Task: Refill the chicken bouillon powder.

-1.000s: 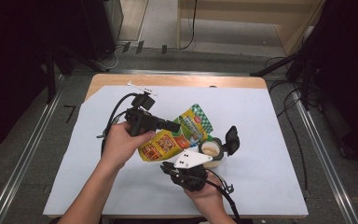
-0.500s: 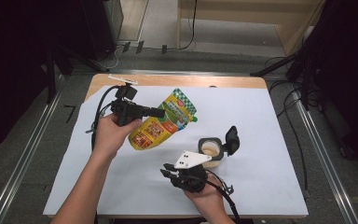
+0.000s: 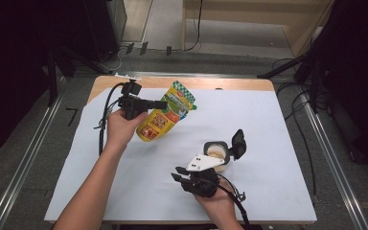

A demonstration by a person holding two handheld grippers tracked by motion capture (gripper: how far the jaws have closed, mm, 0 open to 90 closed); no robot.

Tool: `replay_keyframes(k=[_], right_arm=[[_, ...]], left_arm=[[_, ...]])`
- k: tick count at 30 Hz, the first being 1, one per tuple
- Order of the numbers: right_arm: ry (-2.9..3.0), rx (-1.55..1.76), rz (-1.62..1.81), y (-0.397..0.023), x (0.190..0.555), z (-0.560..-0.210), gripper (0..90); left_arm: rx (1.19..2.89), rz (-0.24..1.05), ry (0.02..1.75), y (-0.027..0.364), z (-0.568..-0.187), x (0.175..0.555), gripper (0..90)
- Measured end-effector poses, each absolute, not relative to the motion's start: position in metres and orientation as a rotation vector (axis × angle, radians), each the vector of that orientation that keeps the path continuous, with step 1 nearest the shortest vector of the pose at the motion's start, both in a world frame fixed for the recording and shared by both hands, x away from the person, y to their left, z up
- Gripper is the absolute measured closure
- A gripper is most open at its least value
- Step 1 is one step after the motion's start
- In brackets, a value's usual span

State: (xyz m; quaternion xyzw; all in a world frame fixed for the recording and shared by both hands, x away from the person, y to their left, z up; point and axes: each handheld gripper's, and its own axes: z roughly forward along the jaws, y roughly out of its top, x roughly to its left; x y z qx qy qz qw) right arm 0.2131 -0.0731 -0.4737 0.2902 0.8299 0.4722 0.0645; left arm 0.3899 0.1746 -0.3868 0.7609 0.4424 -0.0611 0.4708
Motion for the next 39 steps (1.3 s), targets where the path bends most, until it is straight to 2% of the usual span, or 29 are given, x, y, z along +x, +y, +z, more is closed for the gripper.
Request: replay_keyframes(k=[3, 12, 27, 32, 34, 39], right_arm=[[2.491, 0.882, 1.434, -0.076, 0.214, -0.472, 73.2], [2.48, 0.883, 1.448, -0.081, 0.216, -0.469, 73.1], [2.475, 0.877, 1.467, -0.083, 0.22, -0.463, 73.0], [2.48, 0.888, 1.476, -0.083, 0.223, -0.462, 70.3], [2.477, 0.881, 1.472, -0.083, 0.224, -0.462, 65.8], [2.477, 0.881, 1.455, -0.083, 0.226, -0.462, 63.8]], left_arm=[[1.907, -0.116, 1.096, 0.174, -0.39, 0.388, 90.0], [1.855, -0.143, 1.085, 0.186, -0.396, 0.38, 90.0], [1.832, -0.113, 1.094, 0.214, -0.394, 0.351, 90.0], [1.837, -0.098, 1.093, 0.22, -0.394, 0.341, 89.6], [1.846, -0.093, 1.089, 0.224, -0.394, 0.339, 89.4], [1.842, -0.085, 1.092, 0.231, -0.395, 0.33, 89.3]])
